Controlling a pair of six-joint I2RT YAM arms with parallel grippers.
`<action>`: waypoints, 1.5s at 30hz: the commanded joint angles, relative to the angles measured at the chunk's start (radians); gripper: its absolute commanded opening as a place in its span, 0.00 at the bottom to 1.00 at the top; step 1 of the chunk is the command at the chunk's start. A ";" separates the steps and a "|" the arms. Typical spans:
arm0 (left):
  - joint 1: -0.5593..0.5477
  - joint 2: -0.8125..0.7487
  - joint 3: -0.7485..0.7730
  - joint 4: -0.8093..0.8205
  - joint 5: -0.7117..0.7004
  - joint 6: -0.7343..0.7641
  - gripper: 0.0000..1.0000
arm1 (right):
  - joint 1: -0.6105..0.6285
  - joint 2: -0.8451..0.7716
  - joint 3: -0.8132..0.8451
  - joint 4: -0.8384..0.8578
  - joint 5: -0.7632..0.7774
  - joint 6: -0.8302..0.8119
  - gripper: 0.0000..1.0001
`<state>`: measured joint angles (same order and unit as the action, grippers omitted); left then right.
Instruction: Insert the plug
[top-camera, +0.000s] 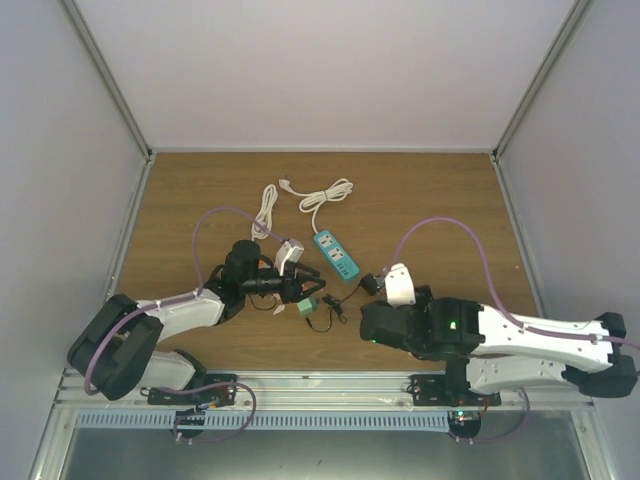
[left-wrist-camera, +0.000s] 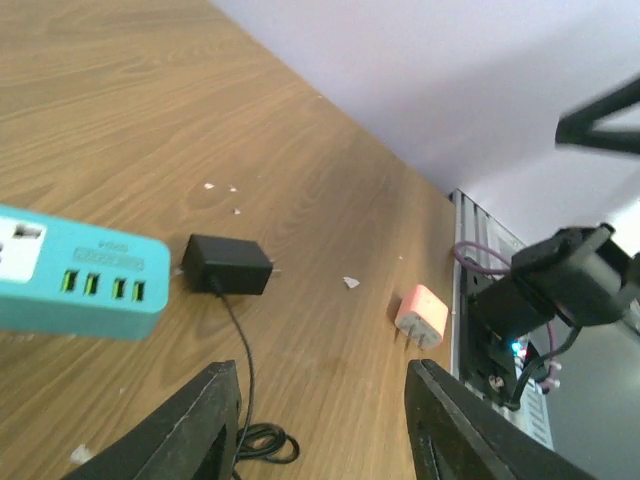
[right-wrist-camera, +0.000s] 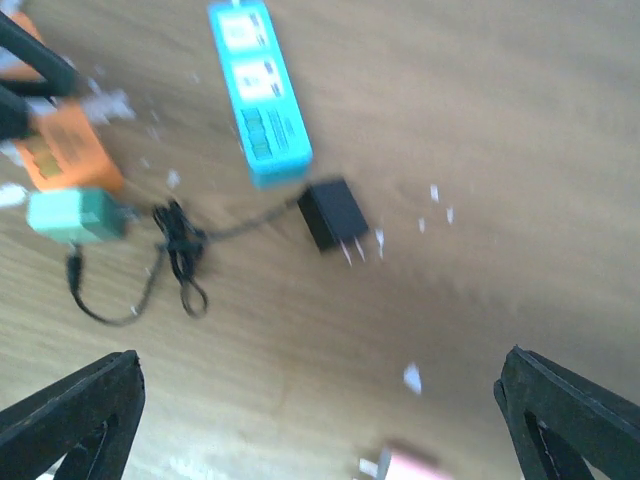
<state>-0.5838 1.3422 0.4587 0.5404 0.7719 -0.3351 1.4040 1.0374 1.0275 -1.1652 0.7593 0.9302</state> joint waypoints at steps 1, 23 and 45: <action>0.018 -0.044 -0.033 0.056 -0.052 -0.055 0.49 | -0.005 -0.026 -0.093 -0.151 -0.171 0.371 1.00; 0.001 -0.138 -0.032 -0.042 -0.079 -0.018 0.61 | -0.401 -0.119 -0.333 0.052 -0.379 0.480 1.00; -0.001 -0.223 -0.060 -0.096 -0.088 0.024 0.62 | -0.593 0.007 -0.538 0.283 -0.597 0.354 0.69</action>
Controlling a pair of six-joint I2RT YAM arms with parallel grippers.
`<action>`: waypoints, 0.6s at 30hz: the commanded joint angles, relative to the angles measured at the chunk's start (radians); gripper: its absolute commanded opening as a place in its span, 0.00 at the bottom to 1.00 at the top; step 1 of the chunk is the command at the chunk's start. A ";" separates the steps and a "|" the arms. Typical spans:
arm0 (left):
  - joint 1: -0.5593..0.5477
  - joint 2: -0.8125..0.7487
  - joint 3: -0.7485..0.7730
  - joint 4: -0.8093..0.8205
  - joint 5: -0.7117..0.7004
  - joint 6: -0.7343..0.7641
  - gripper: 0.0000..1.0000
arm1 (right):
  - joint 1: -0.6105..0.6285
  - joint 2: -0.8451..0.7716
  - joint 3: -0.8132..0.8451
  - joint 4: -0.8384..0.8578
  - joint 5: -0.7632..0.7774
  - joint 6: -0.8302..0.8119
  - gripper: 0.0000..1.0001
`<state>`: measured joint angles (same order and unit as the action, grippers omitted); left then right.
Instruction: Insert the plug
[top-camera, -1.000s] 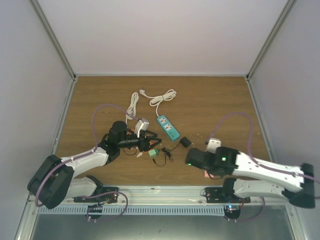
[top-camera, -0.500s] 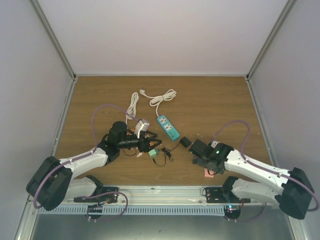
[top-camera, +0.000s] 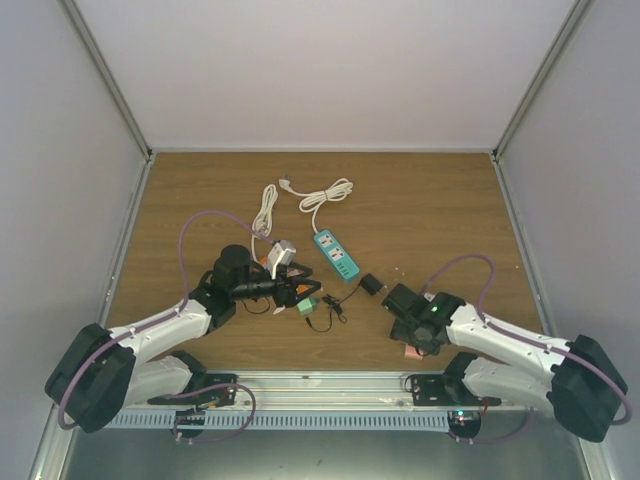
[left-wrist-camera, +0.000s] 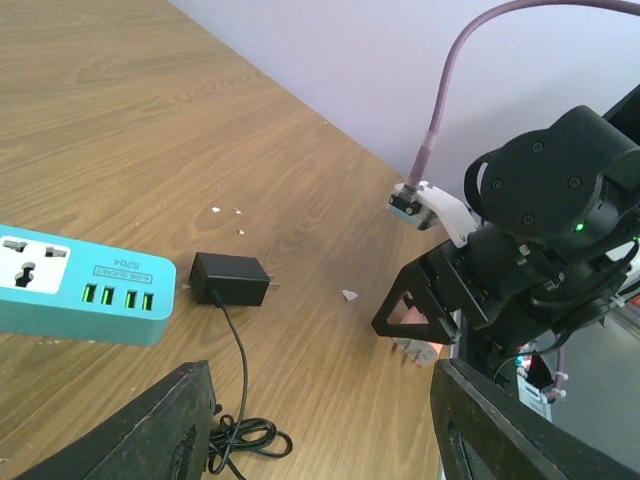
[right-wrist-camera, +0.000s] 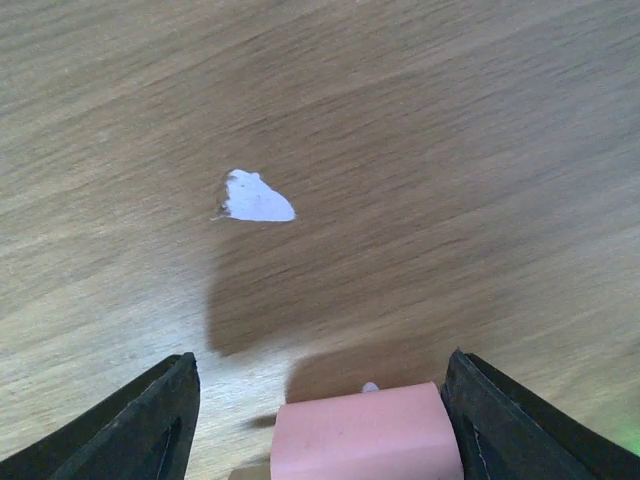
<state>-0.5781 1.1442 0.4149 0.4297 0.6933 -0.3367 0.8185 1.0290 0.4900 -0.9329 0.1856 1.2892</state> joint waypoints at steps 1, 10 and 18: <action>-0.006 -0.027 -0.016 0.012 -0.012 0.025 0.62 | -0.007 0.023 -0.002 0.064 -0.029 -0.011 0.69; -0.006 -0.017 -0.013 0.009 -0.022 0.031 0.62 | -0.004 -0.009 0.056 0.017 -0.032 -0.035 0.73; -0.006 0.008 -0.008 0.026 -0.012 0.022 0.62 | 0.040 -0.003 0.023 -0.004 -0.103 -0.038 0.85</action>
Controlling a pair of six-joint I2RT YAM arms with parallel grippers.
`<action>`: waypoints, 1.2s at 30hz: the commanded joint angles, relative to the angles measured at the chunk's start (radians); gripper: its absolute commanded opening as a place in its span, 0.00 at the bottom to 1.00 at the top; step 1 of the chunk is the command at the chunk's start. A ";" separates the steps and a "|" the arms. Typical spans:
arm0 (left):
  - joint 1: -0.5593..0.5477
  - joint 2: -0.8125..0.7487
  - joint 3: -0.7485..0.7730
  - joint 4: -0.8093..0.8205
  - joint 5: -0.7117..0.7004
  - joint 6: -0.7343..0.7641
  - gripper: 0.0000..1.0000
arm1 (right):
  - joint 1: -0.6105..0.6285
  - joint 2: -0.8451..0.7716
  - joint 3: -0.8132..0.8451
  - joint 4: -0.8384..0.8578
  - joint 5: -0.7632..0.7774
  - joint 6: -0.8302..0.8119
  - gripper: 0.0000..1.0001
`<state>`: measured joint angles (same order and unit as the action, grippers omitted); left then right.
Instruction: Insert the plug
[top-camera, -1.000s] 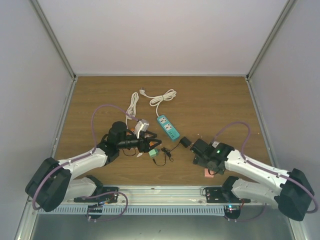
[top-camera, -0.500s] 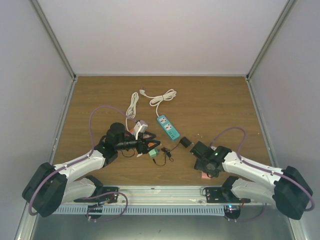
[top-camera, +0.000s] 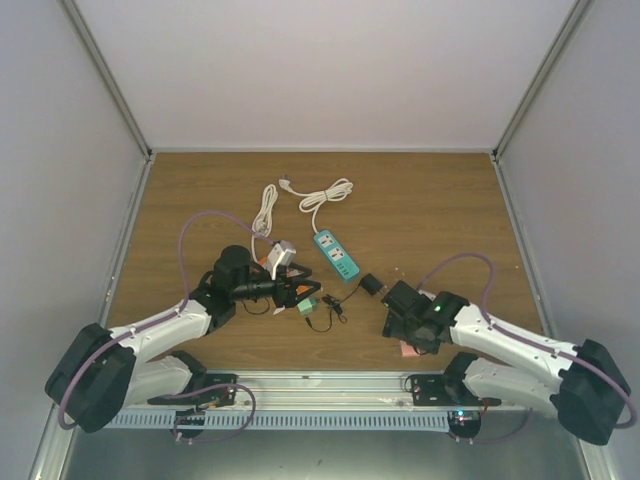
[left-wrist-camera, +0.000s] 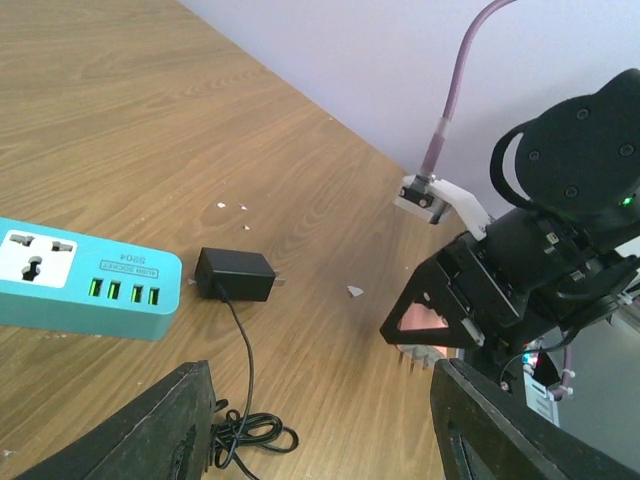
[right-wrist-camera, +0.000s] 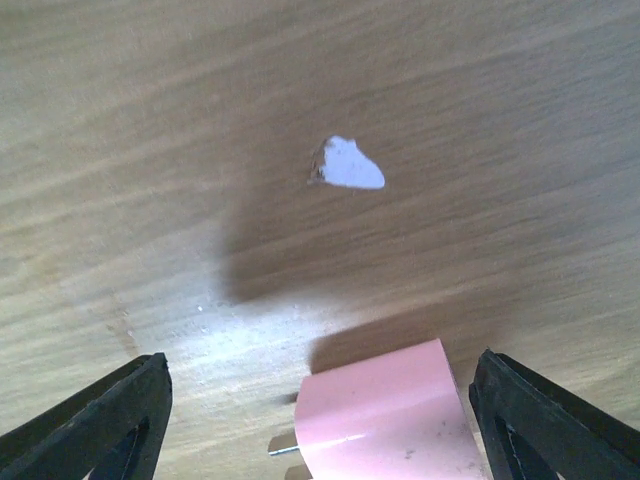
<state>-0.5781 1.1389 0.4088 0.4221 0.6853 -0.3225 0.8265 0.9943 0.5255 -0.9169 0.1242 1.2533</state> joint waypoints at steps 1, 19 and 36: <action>-0.006 0.013 -0.002 0.032 -0.006 0.008 0.62 | 0.047 0.051 -0.006 -0.022 -0.043 0.001 0.86; -0.006 -0.019 -0.010 0.009 -0.020 0.022 0.62 | 0.338 0.348 0.219 0.019 0.000 0.100 0.83; -0.006 -0.039 -0.009 -0.009 -0.027 0.026 0.62 | 0.341 0.319 0.125 0.068 0.005 0.113 0.32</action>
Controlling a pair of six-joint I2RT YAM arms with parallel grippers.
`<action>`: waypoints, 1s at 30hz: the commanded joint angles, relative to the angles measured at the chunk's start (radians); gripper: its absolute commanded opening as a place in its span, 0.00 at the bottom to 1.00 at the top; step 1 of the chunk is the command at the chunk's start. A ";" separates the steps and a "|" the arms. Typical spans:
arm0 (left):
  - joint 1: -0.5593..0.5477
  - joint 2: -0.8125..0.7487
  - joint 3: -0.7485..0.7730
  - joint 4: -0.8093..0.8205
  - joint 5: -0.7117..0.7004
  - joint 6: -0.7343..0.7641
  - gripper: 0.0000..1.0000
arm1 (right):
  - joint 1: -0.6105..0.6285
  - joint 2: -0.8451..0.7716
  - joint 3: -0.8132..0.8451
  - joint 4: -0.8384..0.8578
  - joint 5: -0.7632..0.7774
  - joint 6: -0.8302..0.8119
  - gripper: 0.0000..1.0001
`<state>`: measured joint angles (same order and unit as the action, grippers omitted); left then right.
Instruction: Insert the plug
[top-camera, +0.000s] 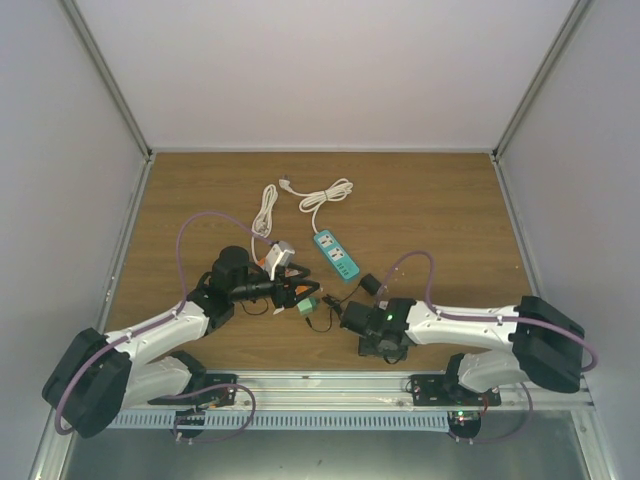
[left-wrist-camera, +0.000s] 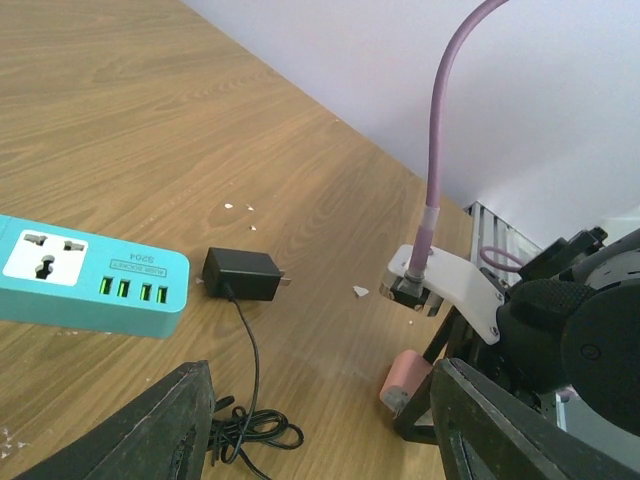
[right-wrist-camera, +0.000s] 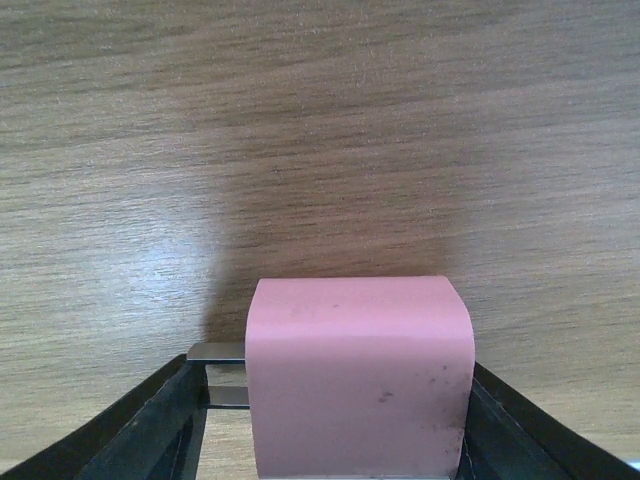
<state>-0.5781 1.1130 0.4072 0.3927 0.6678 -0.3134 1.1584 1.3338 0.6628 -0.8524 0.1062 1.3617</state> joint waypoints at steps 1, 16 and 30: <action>-0.006 -0.011 -0.006 0.022 -0.010 0.016 0.62 | 0.009 -0.024 -0.010 0.007 0.028 -0.006 0.28; -0.006 -0.024 -0.003 0.002 -0.042 0.026 0.62 | -0.046 0.379 0.461 0.153 0.118 -0.731 0.31; 0.004 -0.031 -0.015 0.001 -0.072 0.026 0.62 | -0.055 0.401 0.531 0.009 0.101 -0.883 0.37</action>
<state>-0.5644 1.1061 0.3698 0.2504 0.5827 -0.2874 1.0885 1.7889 1.1843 -0.8120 0.2226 0.5404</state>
